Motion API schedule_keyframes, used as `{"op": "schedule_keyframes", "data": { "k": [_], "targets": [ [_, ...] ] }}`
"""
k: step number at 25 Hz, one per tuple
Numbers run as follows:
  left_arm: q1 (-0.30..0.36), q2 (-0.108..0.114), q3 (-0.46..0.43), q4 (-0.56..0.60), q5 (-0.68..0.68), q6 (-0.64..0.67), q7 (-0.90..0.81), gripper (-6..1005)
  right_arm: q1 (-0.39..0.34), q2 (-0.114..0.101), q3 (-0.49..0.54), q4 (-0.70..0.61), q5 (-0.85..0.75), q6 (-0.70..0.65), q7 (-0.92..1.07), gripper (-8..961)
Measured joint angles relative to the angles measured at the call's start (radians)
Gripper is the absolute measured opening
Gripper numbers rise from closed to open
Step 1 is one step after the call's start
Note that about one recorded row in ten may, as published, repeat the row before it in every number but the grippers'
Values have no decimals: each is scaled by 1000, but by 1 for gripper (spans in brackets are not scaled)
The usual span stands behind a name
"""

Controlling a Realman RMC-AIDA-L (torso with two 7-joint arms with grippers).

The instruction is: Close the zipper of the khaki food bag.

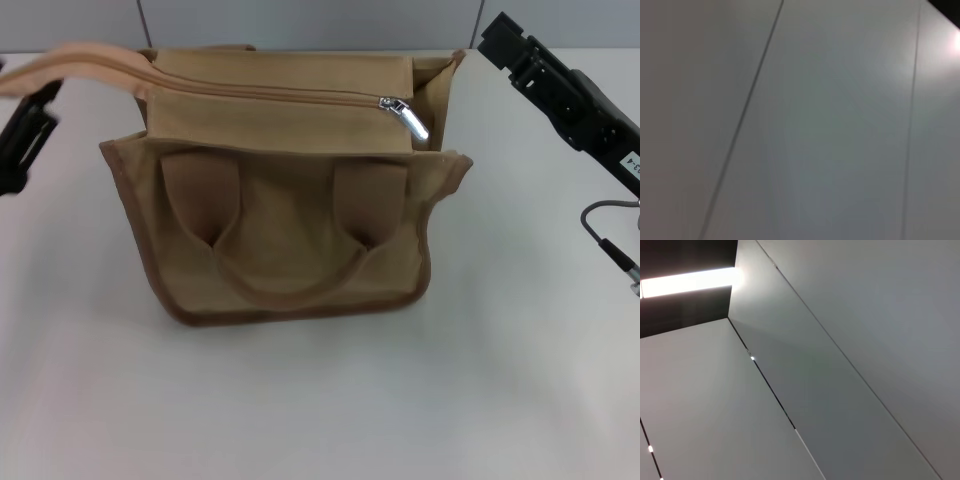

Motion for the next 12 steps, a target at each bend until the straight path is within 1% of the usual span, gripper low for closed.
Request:
{"op": "schedule_keyframes", "data": {
  "k": [3, 5, 8, 11, 12],
  "targets": [
    [69, 1, -11, 46, 0, -15, 4, 769, -7, 1, 7, 9, 4, -1, -14, 672],
    [118, 7, -31, 66, 0, -9, -4, 807, -11, 1, 14, 11, 5, -4, -41, 672],
    [178, 21, -35, 76, 1, 27, -22, 806, -12, 3, 14, 12, 6, -15, -87, 673],
    [210, 33, 7, 112, 42, 97, -49, 805, -7, 0, 1, 7, -8, -43, -141, 673],
    [216, 35, 55, 152, 76, 130, -53, 805, -4, -2, -8, 0, -23, -54, -160, 672]
  ]
}}
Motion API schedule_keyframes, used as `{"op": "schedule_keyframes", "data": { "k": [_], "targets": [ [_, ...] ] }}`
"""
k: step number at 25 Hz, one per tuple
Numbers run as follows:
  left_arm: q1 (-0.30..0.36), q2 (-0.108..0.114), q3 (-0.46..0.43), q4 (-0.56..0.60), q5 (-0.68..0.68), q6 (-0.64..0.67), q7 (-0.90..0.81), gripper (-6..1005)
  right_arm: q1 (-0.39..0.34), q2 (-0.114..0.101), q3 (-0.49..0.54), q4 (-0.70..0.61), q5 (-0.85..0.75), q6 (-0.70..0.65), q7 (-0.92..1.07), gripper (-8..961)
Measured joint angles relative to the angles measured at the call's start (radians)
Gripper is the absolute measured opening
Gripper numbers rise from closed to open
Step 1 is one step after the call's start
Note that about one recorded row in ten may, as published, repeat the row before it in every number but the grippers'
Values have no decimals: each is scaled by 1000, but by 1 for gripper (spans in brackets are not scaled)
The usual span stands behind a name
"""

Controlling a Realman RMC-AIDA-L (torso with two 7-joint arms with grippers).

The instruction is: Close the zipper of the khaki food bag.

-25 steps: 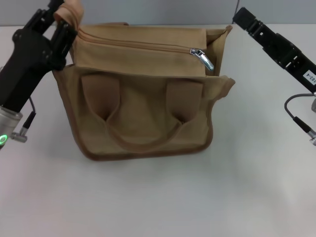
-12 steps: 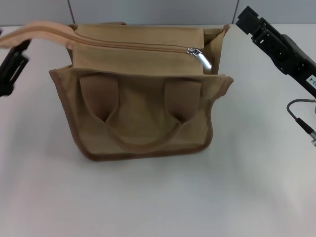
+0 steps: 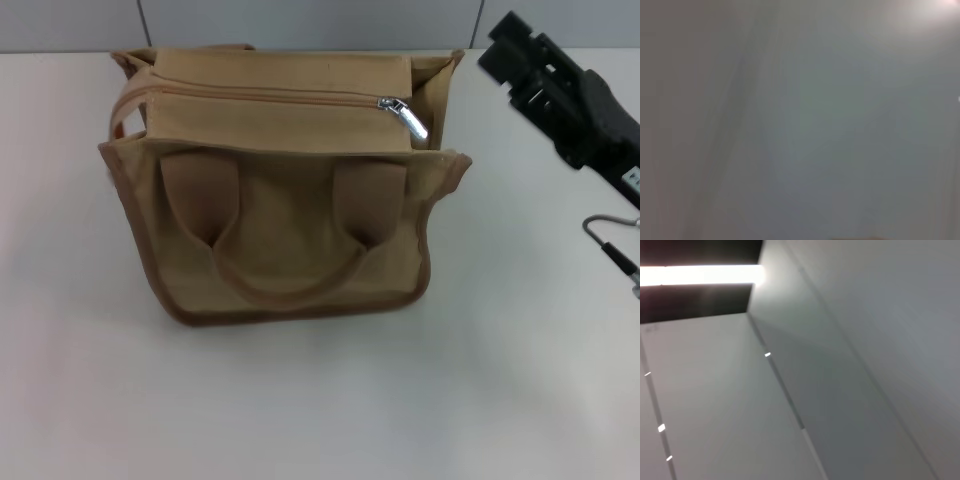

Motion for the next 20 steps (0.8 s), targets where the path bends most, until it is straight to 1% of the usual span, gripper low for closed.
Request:
{"op": "schedule_keyframes", "data": {
  "k": [1, 3, 4, 6, 8, 11, 12, 13, 14, 15, 16, 18, 20],
  "targets": [
    [2, 2, 34, 27, 28, 23, -1, 805, 3, -2, -11, -15, -32, -16, -28, 672],
    [1, 5, 146, 108, 88, 58, -2, 804, 6, -3, -25, -50, -119, -39, -99, 672],
    [-1, 5, 178, 127, 98, 62, -2, 804, 7, -3, -27, -71, -170, -46, -138, 672],
    [-17, 6, 268, 164, 121, 60, -2, 803, 9, -2, -28, -99, -275, -49, -206, 672],
    [-36, 8, 319, 175, 149, 53, -2, 803, 16, 0, -28, -109, -360, -40, -250, 673],
    [-69, 11, 342, 184, 232, 37, -2, 802, 34, 4, -40, -101, -454, -8, -292, 673],
    [-78, 11, 342, 187, 258, 34, -2, 802, 39, 5, -60, -100, -474, 12, -295, 673],
    [-94, 10, 341, 189, 294, 29, -2, 802, 47, 5, -115, -99, -493, 60, -296, 673],
    [-94, 10, 341, 189, 294, 29, -2, 802, 47, 5, -115, -99, -493, 60, -296, 674],
    [-100, 9, 342, 190, 304, 26, -2, 802, 52, 6, -155, -99, -494, 114, -297, 676],
    [-106, 8, 345, 190, 312, 22, -2, 802, 52, 6, -155, -99, -494, 114, -297, 676],
    [-119, 4, 348, 193, 341, 11, -3, 802, 53, 7, -170, -93, -493, 172, -297, 677],
    [-124, 0, 348, 193, 365, 2, -3, 802, 53, 8, -171, -90, -493, 178, -297, 678]
  ]
}}
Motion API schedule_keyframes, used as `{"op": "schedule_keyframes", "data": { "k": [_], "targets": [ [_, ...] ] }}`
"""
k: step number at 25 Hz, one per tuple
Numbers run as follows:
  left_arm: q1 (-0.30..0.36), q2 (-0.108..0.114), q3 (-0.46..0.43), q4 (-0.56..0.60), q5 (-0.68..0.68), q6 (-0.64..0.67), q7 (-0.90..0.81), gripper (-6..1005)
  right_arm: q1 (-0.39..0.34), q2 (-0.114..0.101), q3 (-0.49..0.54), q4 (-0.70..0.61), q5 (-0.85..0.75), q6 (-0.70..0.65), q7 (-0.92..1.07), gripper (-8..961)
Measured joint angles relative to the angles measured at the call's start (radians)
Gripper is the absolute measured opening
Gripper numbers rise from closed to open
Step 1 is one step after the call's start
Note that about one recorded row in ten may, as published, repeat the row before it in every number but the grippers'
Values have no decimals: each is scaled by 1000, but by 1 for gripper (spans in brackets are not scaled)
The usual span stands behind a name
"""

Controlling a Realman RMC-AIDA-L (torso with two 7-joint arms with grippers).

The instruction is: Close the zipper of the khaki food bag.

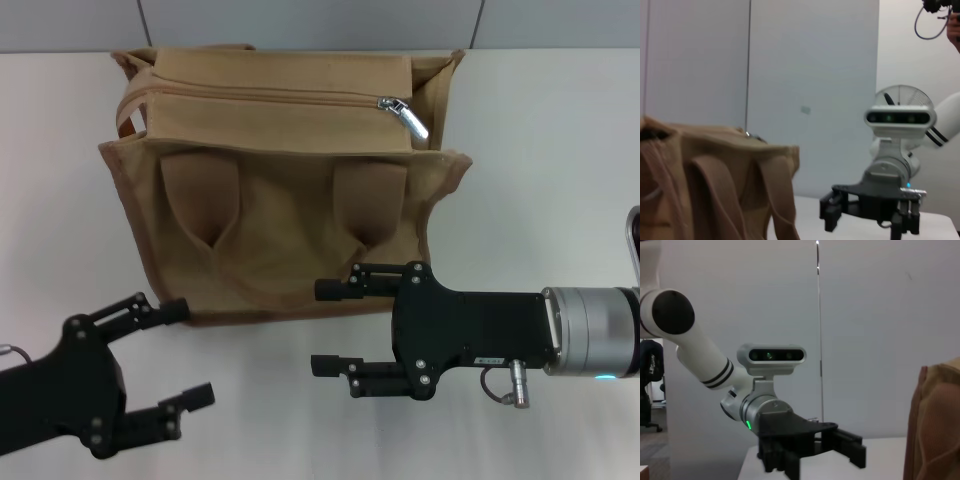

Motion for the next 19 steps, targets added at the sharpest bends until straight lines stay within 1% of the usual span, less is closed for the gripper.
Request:
{"op": "schedule_keyframes", "data": {
  "k": [1, 3, 6, 19],
  "targets": [
    [0, 0, 0, 0, 0, 0, 0, 802, 0, 0, 0, 1, 0, 1, 0, 678],
    [-2, -10, 0, 0, 25, -11, 0, 802, 0, 1, 0, 4, 1, 2, 0, 678],
    [-2, -14, 0, 0, 30, -12, 0, 802, 0, 1, -1, 4, 1, 3, 0, 678],
    [-2, -23, 0, 0, 34, -23, 0, 802, 3, 1, -2, 6, 1, 4, -2, 678]
  ]
}}
